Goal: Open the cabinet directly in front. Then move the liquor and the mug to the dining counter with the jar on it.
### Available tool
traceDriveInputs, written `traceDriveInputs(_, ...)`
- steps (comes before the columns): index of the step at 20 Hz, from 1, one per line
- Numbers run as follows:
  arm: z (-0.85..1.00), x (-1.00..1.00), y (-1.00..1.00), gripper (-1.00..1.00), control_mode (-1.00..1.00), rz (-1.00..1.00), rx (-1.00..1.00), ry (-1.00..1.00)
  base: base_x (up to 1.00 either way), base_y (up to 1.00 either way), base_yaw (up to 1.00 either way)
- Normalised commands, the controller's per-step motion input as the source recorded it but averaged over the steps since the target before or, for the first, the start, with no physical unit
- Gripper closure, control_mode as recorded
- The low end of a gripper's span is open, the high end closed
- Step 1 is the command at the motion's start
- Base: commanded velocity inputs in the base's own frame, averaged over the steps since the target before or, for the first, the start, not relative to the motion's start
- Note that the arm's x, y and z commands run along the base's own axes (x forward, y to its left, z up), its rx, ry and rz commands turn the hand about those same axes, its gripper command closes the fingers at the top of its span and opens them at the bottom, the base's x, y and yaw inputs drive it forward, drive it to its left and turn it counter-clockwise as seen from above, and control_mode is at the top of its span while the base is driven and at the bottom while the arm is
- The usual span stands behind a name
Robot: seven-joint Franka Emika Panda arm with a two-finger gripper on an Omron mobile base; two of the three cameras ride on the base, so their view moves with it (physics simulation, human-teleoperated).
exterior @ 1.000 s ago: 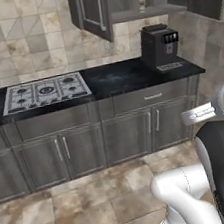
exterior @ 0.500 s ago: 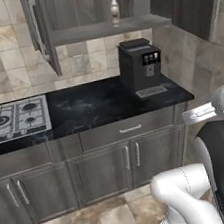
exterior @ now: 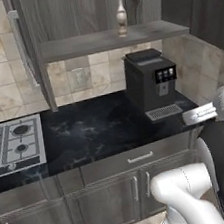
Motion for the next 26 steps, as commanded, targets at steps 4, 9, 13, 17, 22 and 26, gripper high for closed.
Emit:
traceDriveInputs(4, 0.00, 0.00, 0.00, -1.00, 1.00, 0.00, 0.00, 0.00, 0.72, -0.01, 0.00)
traceDriveInputs(9, 0.00, 0.00, 0.00, -1.00, 1.00, 0.00, 0.00, 0.00, 0.71, -0.19, 0.00)
traceDriveInputs(13, 0.00, 0.00, 0.00, -1.00, 1.00, 0.00, 0.00, 0.00, 0.33, -0.49, 0.00)
traceDriveInputs(17, 0.00, 0.00, 0.00, -1.00, 1.00, 0.00, 0.00, 0.00, 0.34, -0.08, 0.00)
traceDriveInputs(22, 0.00, 0.00, 0.00, -1.00, 1.00, 0.00, 0.00, 0.00, 0.49, 0.00, 0.00)
traceDriveInputs(26, 0.00, 0.00, 0.00, -1.00, 1.00, 0.00, 0.00, 0.00, 0.72, 0.00, 0.00)
